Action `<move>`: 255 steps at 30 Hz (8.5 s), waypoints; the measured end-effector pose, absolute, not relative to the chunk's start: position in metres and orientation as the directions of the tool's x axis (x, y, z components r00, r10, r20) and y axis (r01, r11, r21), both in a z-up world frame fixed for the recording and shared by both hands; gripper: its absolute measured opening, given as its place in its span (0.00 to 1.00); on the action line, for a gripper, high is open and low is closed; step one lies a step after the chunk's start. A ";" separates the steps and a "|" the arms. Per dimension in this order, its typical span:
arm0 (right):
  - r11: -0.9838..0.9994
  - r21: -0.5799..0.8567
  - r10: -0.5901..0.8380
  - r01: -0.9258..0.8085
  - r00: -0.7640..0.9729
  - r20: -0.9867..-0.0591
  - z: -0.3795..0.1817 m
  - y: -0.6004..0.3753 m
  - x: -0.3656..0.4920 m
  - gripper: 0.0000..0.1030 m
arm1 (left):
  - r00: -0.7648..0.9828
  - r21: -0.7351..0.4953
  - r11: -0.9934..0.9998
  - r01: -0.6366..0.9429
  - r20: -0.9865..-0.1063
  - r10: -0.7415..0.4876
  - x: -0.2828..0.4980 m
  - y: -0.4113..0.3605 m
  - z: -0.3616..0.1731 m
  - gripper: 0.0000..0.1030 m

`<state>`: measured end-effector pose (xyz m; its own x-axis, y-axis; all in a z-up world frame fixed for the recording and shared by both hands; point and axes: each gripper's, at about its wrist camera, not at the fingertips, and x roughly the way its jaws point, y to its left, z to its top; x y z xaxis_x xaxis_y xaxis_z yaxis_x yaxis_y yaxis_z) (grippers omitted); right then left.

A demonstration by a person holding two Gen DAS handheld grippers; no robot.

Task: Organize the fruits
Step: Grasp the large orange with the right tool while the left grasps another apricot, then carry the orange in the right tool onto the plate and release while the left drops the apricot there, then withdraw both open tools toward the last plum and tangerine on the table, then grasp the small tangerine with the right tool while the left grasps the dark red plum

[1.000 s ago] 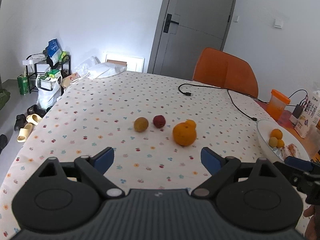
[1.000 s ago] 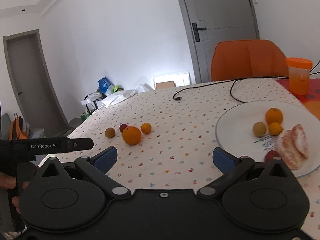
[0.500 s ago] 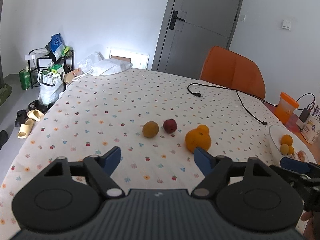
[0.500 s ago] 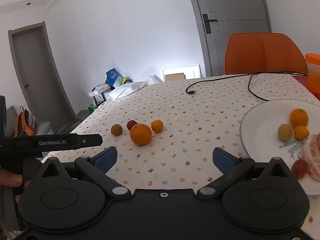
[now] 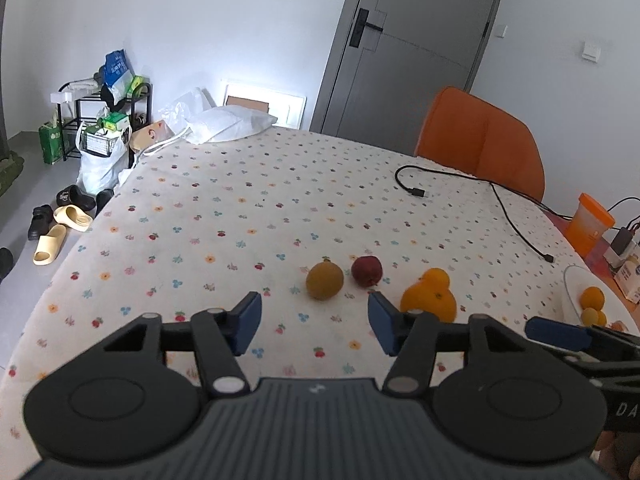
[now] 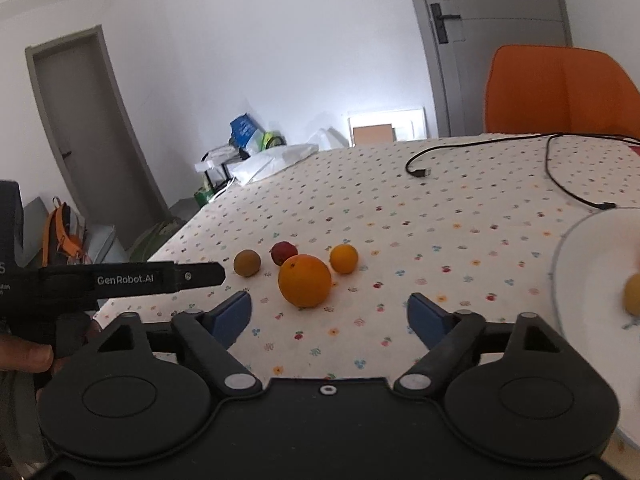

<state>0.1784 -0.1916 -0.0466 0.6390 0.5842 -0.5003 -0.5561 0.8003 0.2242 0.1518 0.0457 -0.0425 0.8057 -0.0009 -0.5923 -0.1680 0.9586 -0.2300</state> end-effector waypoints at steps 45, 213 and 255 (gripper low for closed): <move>0.788 0.266 0.603 -0.556 0.605 -0.520 -0.043 -0.187 0.207 0.37 | 0.794 -0.173 0.980 -0.095 -0.607 -0.030 0.177 0.026 -0.041 0.22; 0.799 0.276 0.597 -0.534 0.649 -0.471 -0.030 -0.216 0.204 0.76 | 0.780 -0.190 0.977 -0.095 -0.624 -0.045 0.180 0.021 -0.030 0.79; 0.775 0.295 0.610 -0.559 0.540 -0.580 -0.063 -0.165 0.260 0.21 | 0.765 -0.184 0.974 -0.134 -0.644 -0.017 0.214 0.028 -0.045 0.22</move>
<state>0.2597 -0.1653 -0.0631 0.5402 0.6101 -0.5796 -0.5585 0.7751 0.2953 0.2138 0.0281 -0.0451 0.7650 -0.0170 -0.6438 -0.1336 0.9737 -0.1845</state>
